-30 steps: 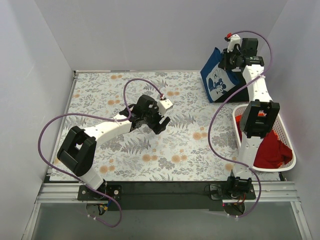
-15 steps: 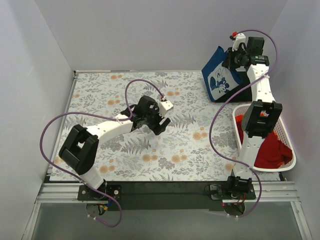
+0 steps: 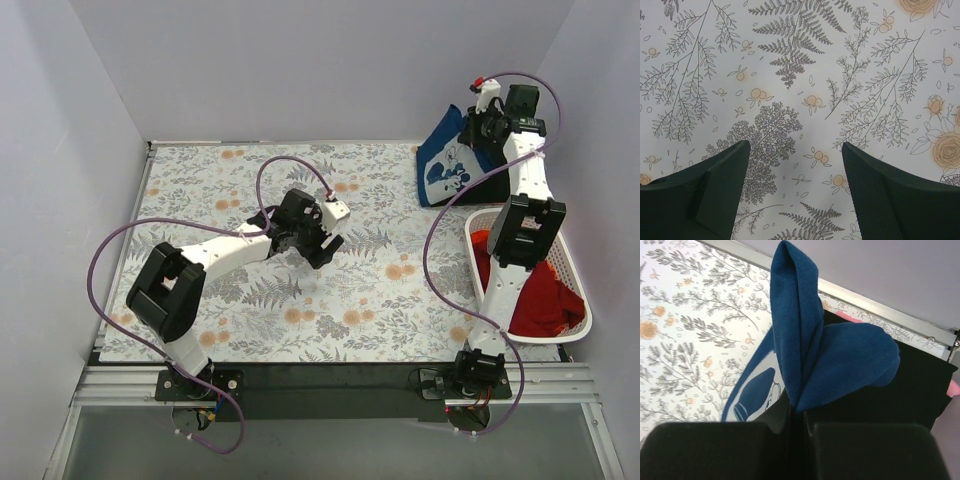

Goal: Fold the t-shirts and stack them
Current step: Neatly place the folded tshirt to the corner

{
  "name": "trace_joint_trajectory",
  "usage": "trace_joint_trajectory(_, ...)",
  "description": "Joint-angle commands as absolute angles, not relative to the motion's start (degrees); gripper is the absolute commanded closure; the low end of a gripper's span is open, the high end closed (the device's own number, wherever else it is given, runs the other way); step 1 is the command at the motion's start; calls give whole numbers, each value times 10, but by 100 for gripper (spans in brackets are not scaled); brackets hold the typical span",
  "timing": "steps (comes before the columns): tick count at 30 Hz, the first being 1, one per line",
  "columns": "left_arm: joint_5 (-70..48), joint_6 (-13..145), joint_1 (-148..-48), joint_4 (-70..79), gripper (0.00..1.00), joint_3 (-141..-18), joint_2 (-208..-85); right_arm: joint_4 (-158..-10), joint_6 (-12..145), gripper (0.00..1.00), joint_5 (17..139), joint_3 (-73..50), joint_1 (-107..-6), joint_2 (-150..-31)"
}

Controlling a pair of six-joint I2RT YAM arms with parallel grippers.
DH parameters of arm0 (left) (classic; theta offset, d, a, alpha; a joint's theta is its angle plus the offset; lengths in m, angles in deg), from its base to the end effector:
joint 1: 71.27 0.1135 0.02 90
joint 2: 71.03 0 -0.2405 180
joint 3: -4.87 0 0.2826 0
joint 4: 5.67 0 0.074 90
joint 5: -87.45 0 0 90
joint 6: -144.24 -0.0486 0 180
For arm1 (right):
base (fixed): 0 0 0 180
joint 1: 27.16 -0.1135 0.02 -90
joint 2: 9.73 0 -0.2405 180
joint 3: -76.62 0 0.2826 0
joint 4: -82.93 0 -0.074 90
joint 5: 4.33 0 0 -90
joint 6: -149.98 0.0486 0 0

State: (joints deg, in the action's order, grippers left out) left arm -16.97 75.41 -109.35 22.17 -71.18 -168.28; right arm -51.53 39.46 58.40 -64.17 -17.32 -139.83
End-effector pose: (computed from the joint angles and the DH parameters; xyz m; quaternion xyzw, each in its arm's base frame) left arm 0.3020 -0.2520 0.1585 0.1801 0.9128 -0.2738 0.2436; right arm 0.5445 -0.0718 0.2829 -0.1888 0.8475 0.0839 0.4889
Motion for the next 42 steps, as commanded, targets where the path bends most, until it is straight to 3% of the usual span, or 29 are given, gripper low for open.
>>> trace_joint_trajectory(1, -178, 745, -1091, 236, 26, -735, -1685, -534, 355, 99, 573, -693, -157, -1415)
trace_joint_trajectory(27, -169, 747, -1091, 305, 26, -773, -1704, -731, 214, 99, 647, -597, -123, -1497)
trace_joint_trajectory(29, -169, 748, -1091, 305, 26, -773, -1704, -739, 215, 89, 684, -594, -124, -1501)
trace_joint_trajectory(30, -169, 750, -1091, 305, 26, -774, -1704, -741, 222, 79, 697, -595, -124, -1501)
trace_joint_trajectory(31, -167, 752, -1091, 306, 26, -774, -1703, -748, 225, 54, 710, -595, -124, -1499)
trace_joint_trajectory(34, -170, 758, -1089, 310, 25, -773, -1700, -751, 238, 32, 734, -592, -122, -1481)
trace_joint_trajectory(42, -185, 790, -1068, 312, 25, -759, -1676, -753, 294, 20, 735, -567, -120, -1402)
